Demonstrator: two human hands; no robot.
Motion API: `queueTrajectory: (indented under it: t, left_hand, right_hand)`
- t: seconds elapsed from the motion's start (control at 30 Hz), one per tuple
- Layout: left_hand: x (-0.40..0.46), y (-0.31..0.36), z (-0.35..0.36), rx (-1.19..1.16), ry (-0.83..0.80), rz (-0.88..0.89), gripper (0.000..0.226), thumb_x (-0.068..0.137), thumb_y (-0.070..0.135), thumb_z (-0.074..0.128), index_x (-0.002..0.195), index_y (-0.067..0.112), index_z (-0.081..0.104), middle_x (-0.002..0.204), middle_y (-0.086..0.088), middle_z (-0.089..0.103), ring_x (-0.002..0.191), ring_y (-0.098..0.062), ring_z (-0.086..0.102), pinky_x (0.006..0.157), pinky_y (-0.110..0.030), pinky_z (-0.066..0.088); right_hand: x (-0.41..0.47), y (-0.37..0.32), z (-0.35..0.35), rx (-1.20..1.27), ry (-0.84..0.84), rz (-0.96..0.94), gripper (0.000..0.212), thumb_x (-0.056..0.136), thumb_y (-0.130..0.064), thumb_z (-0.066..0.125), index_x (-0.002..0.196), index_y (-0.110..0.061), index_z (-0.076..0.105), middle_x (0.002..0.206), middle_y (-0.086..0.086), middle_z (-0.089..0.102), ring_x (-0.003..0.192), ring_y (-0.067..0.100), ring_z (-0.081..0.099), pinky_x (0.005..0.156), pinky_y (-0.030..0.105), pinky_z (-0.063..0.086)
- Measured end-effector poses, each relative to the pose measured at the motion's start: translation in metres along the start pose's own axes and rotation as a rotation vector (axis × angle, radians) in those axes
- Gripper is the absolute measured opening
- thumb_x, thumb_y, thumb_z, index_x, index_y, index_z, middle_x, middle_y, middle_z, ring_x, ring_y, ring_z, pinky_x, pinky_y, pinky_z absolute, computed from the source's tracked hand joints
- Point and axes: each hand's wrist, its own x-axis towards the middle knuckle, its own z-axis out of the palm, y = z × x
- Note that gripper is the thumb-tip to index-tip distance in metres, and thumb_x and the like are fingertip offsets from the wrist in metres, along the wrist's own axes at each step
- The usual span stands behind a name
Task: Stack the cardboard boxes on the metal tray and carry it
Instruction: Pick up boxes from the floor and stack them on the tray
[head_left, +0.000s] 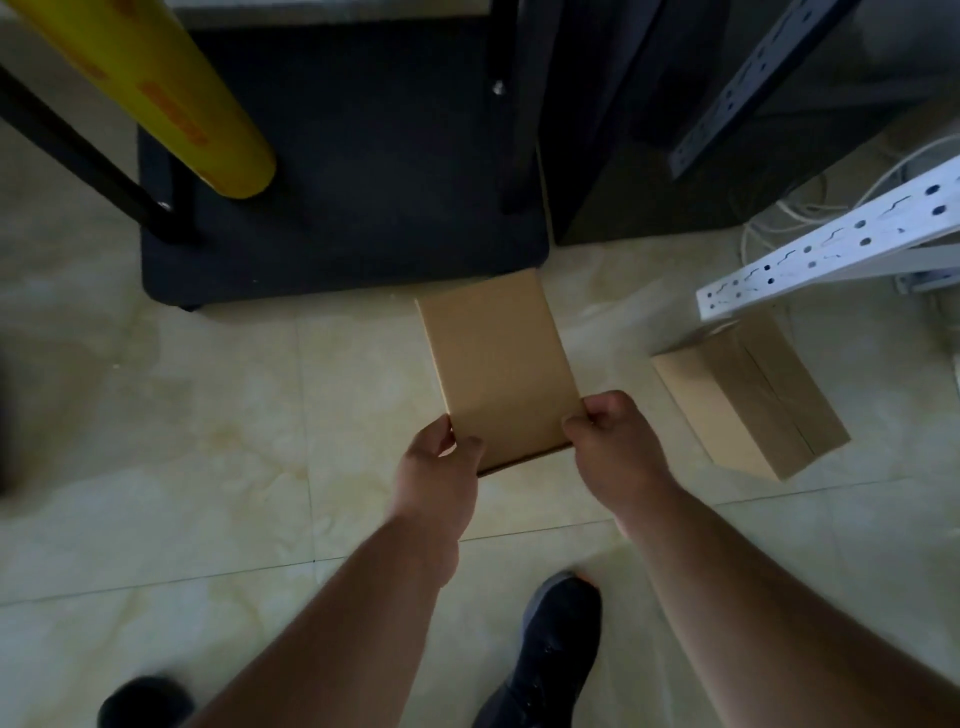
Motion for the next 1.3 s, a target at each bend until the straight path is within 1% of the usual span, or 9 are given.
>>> queueTrajectory:
  t: [0.07, 0.1, 0.33, 0.47, 0.63, 0.8, 1.0, 1.2, 1.3]
  left_hand:
    - [-0.012, 0.006, -0.028, -0.023, 0.02, 0.028, 0.036, 0.097, 0.027, 0.063, 0.13, 0.038, 0.068, 0.113, 0.025, 0.067, 0.11, -0.007, 0.064, 0.103, -0.043, 0.056]
    - [-0.018, 0.008, -0.044, -0.025, 0.034, 0.043, 0.039, 0.097, 0.027, 0.063, 0.134, 0.039, 0.066, 0.114, 0.025, 0.066, 0.111, -0.007, 0.064, 0.102, -0.042, 0.056]
    - [-0.053, 0.027, -0.158, -0.072, 0.092, 0.193, 0.042, 0.099, 0.017, 0.064, 0.137, 0.033, 0.064, 0.103, 0.02, 0.071, 0.101, -0.008, 0.07, 0.095, -0.033, 0.057]
    - [-0.071, 0.037, -0.239, -0.085, 0.093, 0.239, 0.047, 0.093, 0.029, 0.067, 0.137, 0.044, 0.061, 0.125, 0.011, 0.07, 0.119, -0.009, 0.066, 0.106, -0.04, 0.053]
    - [-0.099, 0.049, -0.327, -0.08, 0.08, 0.307, 0.042, 0.101, 0.02, 0.063, 0.138, 0.042, 0.063, 0.118, 0.019, 0.073, 0.112, -0.001, 0.068, 0.104, -0.035, 0.055]
    - [-0.12, 0.055, -0.4, -0.035, 0.091, 0.345, 0.042, 0.1, 0.027, 0.063, 0.137, 0.048, 0.063, 0.119, 0.02, 0.074, 0.116, -0.003, 0.067, 0.106, -0.039, 0.054]
    - [-0.138, 0.065, -0.45, -0.042, 0.146, 0.352, 0.041, 0.101, 0.029, 0.062, 0.137, 0.049, 0.061, 0.118, 0.019, 0.074, 0.115, -0.002, 0.067, 0.106, -0.039, 0.054]
    - [-0.159, 0.074, -0.474, -0.098, 0.175, 0.351, 0.039, 0.102, 0.026, 0.063, 0.133, 0.05, 0.064, 0.114, 0.021, 0.076, 0.112, 0.002, 0.068, 0.107, -0.038, 0.053]
    - [-0.173, 0.082, -0.489, -0.14, 0.189, 0.36, 0.037, 0.102, 0.024, 0.064, 0.129, 0.049, 0.066, 0.107, 0.024, 0.077, 0.103, 0.005, 0.07, 0.105, -0.039, 0.054]
  right_hand:
    - [-0.024, -0.015, 0.014, 0.021, 0.0, -0.014, 0.018, 0.1, -0.025, 0.059, 0.116, -0.019, 0.056, 0.091, -0.006, 0.063, 0.074, 0.005, 0.055, 0.056, 0.025, 0.039]
    - [-0.035, -0.023, 0.021, 0.034, -0.002, -0.027, 0.018, 0.1, -0.025, 0.059, 0.116, -0.018, 0.055, 0.091, -0.006, 0.063, 0.074, 0.006, 0.056, 0.056, 0.025, 0.039]
    - [-0.114, -0.088, 0.078, 0.066, 0.004, -0.091, 0.014, 0.101, -0.032, 0.059, 0.111, -0.021, 0.057, 0.096, -0.01, 0.064, 0.081, 0.001, 0.057, 0.061, 0.022, 0.04]
    - [-0.17, -0.13, 0.121, 0.105, 0.007, -0.119, 0.016, 0.1, -0.034, 0.061, 0.111, -0.021, 0.06, 0.1, -0.005, 0.068, 0.091, 0.014, 0.065, 0.069, 0.029, 0.047]
    - [-0.236, -0.171, 0.165, 0.177, -0.007, -0.132, 0.01, 0.1, -0.033, 0.061, 0.107, -0.025, 0.06, 0.101, -0.006, 0.068, 0.094, 0.016, 0.065, 0.076, 0.033, 0.048]
    - [-0.289, -0.207, 0.2, 0.241, -0.031, -0.139, 0.007, 0.099, -0.035, 0.064, 0.101, -0.029, 0.06, 0.101, -0.007, 0.067, 0.094, 0.014, 0.064, 0.073, 0.031, 0.047]
    - [-0.316, -0.237, 0.226, 0.245, -0.117, -0.17, 0.018, 0.099, -0.041, 0.063, 0.109, -0.027, 0.058, 0.105, -0.009, 0.065, 0.095, 0.007, 0.06, 0.07, 0.025, 0.043]
    - [-0.333, -0.261, 0.227, 0.196, -0.182, -0.221, 0.018, 0.099, -0.041, 0.063, 0.107, -0.026, 0.058, 0.103, -0.007, 0.065, 0.093, 0.007, 0.06, 0.069, 0.025, 0.044]
    - [-0.345, -0.276, 0.222, 0.167, -0.2, -0.261, 0.016, 0.099, -0.041, 0.063, 0.103, -0.026, 0.061, 0.101, -0.006, 0.066, 0.092, 0.009, 0.062, 0.069, 0.026, 0.045]
